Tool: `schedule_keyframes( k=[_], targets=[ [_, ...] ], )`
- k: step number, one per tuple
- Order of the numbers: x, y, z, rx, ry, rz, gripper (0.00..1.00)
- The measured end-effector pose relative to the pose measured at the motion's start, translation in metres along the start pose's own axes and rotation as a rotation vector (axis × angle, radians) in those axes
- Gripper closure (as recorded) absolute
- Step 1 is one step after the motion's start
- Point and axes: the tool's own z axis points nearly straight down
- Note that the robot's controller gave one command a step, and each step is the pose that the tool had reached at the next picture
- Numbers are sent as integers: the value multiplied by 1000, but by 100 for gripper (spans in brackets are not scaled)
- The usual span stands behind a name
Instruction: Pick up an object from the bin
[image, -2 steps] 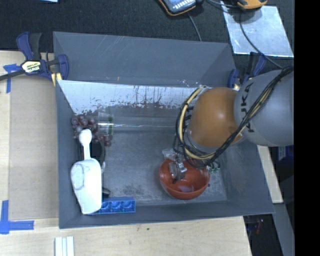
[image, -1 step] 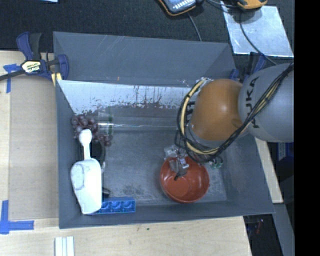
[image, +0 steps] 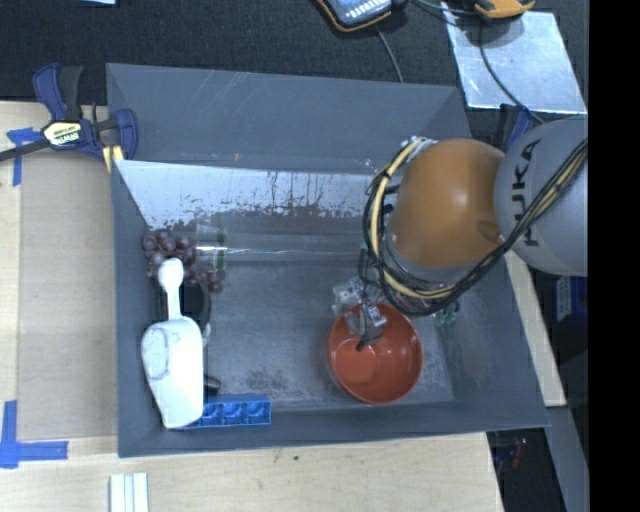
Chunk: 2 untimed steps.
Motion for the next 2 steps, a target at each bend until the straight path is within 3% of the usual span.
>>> schedule_keyframes(
  k=[1,2],
  targets=[
    [-28,-27,55,3,-10,-428,100],
    [-18,-15,-44,-1,-3,-270,100]
  ],
)
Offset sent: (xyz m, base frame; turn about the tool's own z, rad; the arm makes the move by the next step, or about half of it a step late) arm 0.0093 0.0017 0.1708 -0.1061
